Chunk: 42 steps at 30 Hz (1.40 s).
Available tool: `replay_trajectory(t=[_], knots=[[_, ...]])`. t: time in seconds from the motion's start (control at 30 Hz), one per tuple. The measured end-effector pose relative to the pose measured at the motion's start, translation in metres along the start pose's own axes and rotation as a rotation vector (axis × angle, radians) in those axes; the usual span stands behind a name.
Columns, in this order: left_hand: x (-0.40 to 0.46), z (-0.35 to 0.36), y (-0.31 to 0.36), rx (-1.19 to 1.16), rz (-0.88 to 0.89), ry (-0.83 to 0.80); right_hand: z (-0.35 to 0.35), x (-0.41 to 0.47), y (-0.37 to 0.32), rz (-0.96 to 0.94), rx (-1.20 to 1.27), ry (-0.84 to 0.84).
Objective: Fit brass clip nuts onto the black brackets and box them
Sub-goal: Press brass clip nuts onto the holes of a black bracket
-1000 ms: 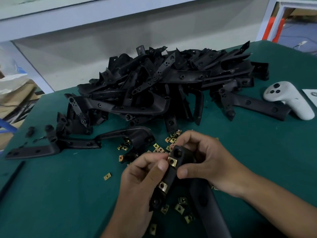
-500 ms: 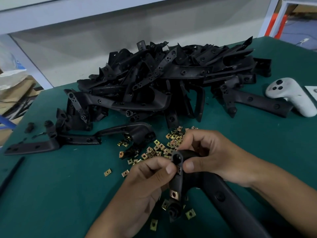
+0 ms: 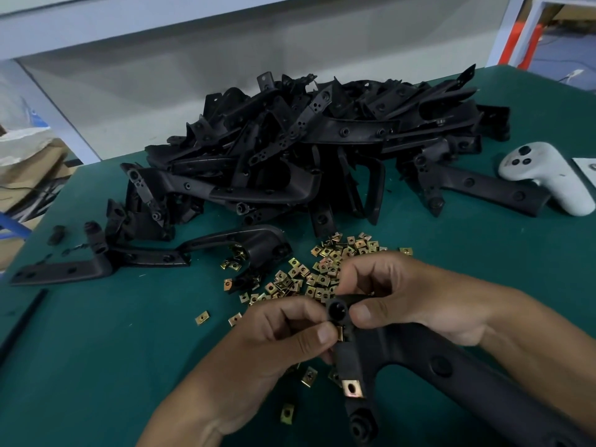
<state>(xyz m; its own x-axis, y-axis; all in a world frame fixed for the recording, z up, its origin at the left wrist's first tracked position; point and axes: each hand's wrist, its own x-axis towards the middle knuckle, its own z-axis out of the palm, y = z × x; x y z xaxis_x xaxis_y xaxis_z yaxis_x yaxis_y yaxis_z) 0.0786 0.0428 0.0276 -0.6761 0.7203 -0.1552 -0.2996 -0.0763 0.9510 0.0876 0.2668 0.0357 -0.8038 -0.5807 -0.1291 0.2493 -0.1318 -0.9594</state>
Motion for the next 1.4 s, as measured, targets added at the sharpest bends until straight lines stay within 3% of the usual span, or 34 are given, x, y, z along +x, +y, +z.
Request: replay_trajectory(t=[0.33,0.57,0.7,0.83,0.97,1.03,1.27,1.4], knots=[[-0.002,-0.003,-0.008,0.043,-0.058,0.026,-0.001,0.001,0.004,0.009,-0.098,0.006],[-0.002,0.002,-0.009,0.002,-0.041,0.081,0.002,0.002,0.007,-0.098,-0.210,0.085],[0.002,0.009,-0.008,0.019,0.104,0.123,0.003,0.006,0.008,-0.260,-0.195,0.227],[0.002,0.013,-0.011,0.152,0.315,0.242,0.003,0.009,0.008,-0.433,0.030,0.393],[0.004,0.020,-0.018,0.500,0.569,0.621,-0.001,0.010,0.010,-0.465,0.044,0.425],[0.005,0.022,-0.017,0.554,0.648,0.751,-0.001,0.010,0.011,-0.443,0.024,0.413],[0.002,0.037,0.001,0.500,0.707,0.868,-0.002,0.007,0.006,-0.397,-0.017,0.477],[0.006,0.057,0.017,0.530,0.672,0.822,0.001,-0.021,-0.007,-0.434,-0.030,0.553]])
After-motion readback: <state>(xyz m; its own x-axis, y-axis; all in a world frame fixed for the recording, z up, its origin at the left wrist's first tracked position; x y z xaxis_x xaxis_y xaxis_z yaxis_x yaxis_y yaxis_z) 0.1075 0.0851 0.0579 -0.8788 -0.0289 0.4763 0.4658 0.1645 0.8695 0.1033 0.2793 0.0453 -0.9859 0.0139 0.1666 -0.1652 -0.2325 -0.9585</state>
